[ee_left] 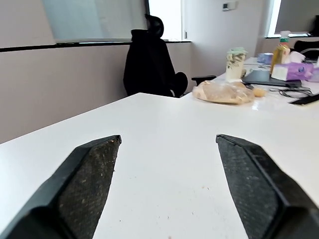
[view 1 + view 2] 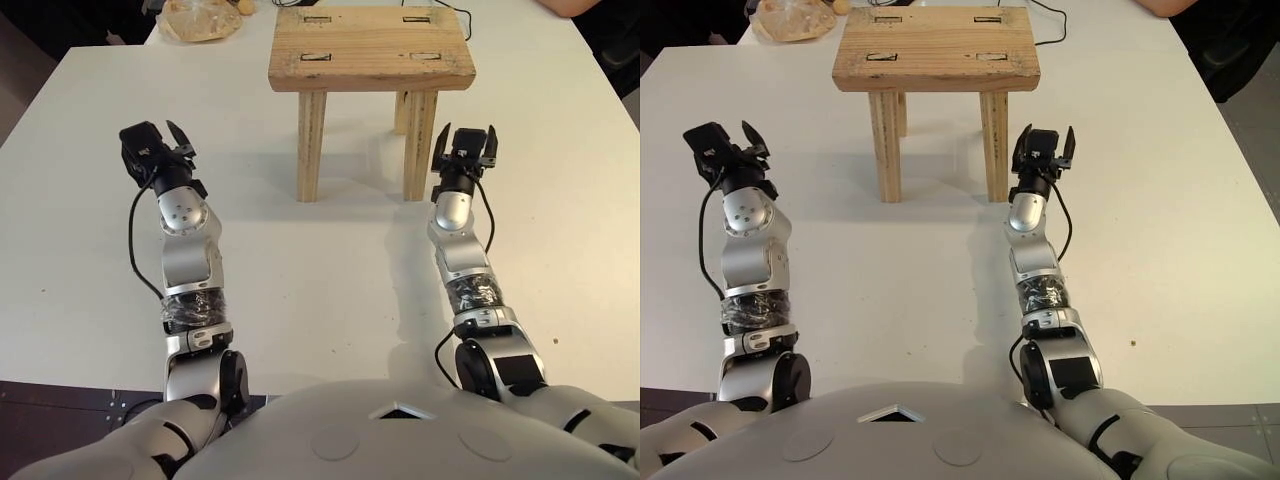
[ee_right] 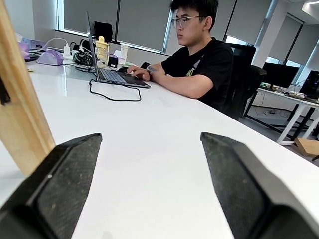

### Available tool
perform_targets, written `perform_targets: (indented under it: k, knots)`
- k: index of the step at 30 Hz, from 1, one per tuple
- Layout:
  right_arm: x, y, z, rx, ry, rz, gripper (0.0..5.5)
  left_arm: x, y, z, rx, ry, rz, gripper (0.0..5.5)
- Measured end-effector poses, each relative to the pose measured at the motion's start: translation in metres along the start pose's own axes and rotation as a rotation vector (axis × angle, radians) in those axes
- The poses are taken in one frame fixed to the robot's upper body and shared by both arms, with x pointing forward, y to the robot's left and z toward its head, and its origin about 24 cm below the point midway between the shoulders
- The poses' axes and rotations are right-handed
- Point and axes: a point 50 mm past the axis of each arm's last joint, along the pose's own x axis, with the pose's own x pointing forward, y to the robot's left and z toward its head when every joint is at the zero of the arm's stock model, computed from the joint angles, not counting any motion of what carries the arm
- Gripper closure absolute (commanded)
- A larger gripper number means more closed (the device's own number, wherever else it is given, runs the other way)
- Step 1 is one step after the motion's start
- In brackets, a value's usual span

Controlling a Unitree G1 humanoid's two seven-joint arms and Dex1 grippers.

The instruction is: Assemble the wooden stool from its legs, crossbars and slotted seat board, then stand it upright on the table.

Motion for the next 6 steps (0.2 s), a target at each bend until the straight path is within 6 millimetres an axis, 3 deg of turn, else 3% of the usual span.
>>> perform_targets:
  k: [6]
  knots:
    - [0.025, -0.005, 0.017, -0.033, -0.071, 0.015, 2.04, -0.005, -0.015, -0.004, -0.062, 0.022, 0.075, 2.00]
